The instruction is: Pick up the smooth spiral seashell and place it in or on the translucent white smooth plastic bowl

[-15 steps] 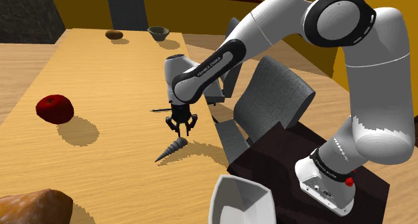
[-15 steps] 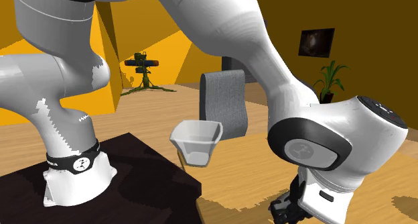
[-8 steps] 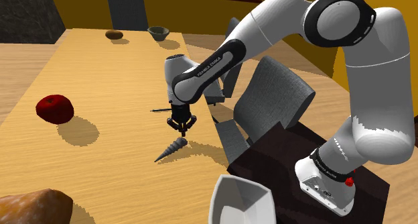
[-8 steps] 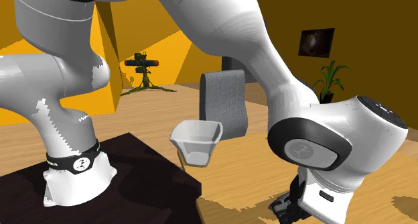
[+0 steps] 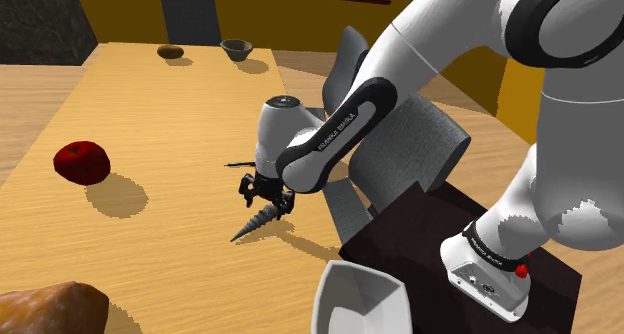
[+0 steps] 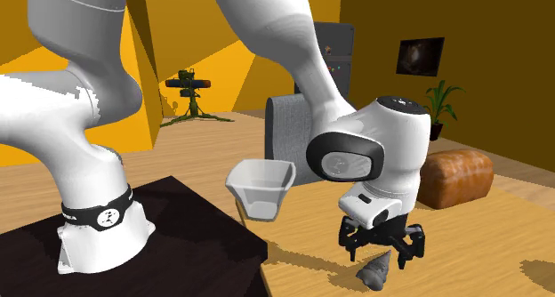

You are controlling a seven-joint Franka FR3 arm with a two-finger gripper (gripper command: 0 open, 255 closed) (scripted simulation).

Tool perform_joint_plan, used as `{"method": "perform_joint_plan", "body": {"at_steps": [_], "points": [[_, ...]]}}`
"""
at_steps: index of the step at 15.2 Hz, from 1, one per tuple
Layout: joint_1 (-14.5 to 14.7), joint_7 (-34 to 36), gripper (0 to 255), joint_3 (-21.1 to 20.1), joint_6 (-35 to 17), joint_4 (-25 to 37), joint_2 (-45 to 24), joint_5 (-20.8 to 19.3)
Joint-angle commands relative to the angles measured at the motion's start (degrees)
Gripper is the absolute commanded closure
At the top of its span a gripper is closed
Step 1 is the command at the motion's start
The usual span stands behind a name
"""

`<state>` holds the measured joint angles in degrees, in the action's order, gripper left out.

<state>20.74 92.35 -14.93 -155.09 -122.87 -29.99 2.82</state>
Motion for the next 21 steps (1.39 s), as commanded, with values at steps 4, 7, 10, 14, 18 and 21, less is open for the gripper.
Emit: {"method": "perform_joint_plan", "body": {"at_steps": [4,7,10,14,18,21], "points": [[6.49,11.88,0,4.16,-7.76,-1.77,-0.74,-0.16],[7.06,12.09,0,4.6,-9.14,-0.68,-3.19,-0.46],[7.35,12.19,0,4.83,-9.83,-0.07,-4.48,-0.61],[7.35,12.19,0,4.83,-9.82,-0.07,-4.48,-0.61],[7.35,12.19,255,4.83,-9.82,-0.07,-4.48,-0.6],[7.35,12.18,255,4.83,-9.82,-0.05,-4.49,-0.61]]}}
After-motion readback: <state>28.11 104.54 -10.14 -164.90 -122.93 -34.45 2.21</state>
